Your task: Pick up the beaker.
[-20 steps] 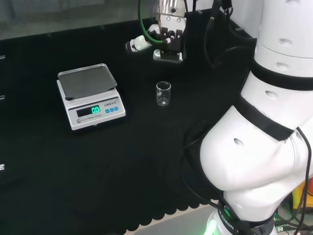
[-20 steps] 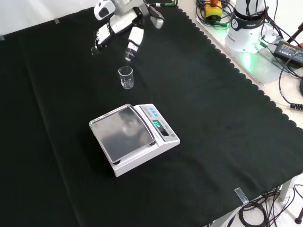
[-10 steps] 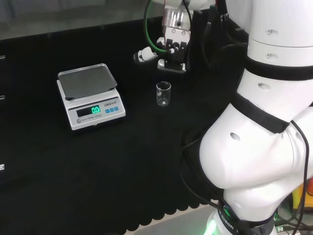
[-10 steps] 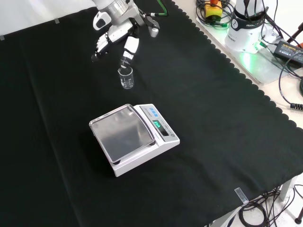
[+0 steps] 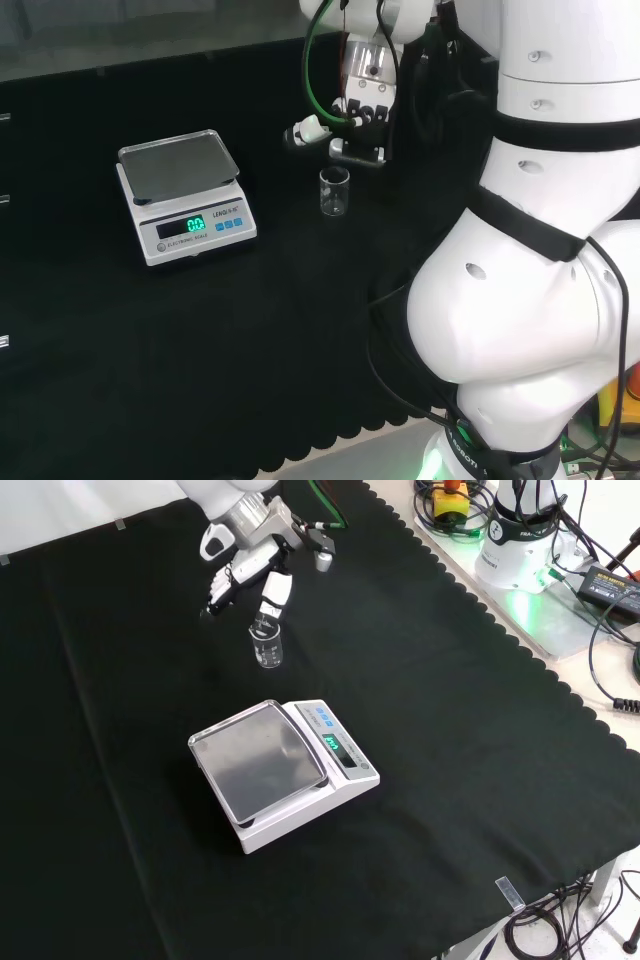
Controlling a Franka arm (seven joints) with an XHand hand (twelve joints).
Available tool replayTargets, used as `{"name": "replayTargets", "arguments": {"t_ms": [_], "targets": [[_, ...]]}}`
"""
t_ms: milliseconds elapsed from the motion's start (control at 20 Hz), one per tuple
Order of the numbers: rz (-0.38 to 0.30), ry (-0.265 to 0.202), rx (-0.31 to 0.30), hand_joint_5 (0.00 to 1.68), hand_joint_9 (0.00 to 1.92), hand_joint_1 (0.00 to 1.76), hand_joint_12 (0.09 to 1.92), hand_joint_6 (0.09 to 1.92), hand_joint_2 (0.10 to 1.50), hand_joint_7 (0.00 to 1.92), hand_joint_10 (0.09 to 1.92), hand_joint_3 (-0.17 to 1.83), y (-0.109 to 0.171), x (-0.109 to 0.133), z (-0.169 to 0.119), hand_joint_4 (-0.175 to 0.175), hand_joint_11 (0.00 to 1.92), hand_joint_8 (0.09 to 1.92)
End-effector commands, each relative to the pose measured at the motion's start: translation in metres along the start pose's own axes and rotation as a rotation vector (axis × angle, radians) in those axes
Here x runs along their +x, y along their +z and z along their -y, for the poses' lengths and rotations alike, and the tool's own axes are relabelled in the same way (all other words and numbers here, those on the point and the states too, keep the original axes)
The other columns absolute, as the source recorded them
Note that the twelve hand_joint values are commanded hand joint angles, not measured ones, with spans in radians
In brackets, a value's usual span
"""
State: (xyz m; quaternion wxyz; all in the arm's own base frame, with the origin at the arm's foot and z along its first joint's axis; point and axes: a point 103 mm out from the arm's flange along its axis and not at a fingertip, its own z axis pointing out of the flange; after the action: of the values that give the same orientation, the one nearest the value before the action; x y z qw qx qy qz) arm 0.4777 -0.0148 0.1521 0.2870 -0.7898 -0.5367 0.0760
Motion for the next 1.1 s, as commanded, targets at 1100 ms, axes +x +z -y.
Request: {"name": "replayTargets", "arguments": {"t_ms": [1100], "targets": [[0.022,0.096,0.076,0.21,0.08,0.46,1.46,0.09,0.89,0.04,0.88,-0.03,0.054,-0.014,-0.006,-0.054,0.17,0.78]]}}
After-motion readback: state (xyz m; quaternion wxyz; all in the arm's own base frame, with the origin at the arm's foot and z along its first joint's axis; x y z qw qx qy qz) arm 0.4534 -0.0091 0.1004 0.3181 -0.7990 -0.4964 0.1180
